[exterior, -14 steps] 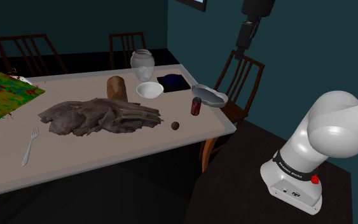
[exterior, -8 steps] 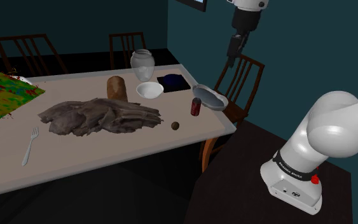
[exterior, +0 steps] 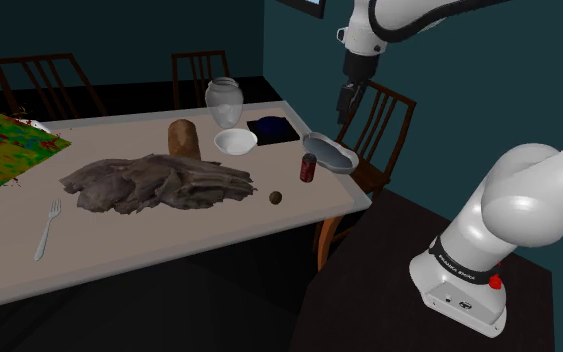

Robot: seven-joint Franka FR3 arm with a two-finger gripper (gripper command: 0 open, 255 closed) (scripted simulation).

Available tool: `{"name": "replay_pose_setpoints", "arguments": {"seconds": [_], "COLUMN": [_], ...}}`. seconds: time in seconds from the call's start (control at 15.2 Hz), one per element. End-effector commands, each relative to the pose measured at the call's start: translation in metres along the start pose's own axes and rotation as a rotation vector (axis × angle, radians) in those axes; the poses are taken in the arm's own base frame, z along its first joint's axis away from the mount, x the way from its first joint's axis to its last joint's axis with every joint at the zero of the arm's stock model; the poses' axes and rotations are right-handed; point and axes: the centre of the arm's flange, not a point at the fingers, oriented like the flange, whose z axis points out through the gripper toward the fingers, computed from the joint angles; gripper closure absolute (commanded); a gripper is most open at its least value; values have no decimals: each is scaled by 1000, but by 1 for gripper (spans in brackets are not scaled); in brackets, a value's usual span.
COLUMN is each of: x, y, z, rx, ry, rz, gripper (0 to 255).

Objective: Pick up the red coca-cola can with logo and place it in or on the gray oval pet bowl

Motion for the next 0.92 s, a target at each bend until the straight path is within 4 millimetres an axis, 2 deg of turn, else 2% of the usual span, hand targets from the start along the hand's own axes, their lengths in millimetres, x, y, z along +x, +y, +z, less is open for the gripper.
{"name": "replay_pose_setpoints", "arguments": {"seconds": [0.0, 0.86], "x": [14, 89], "y": [9, 82], "z": [21, 160], "rx": [3, 26], "ry": [2, -3], "rz": [0, -2], "gripper": [0, 0]}}
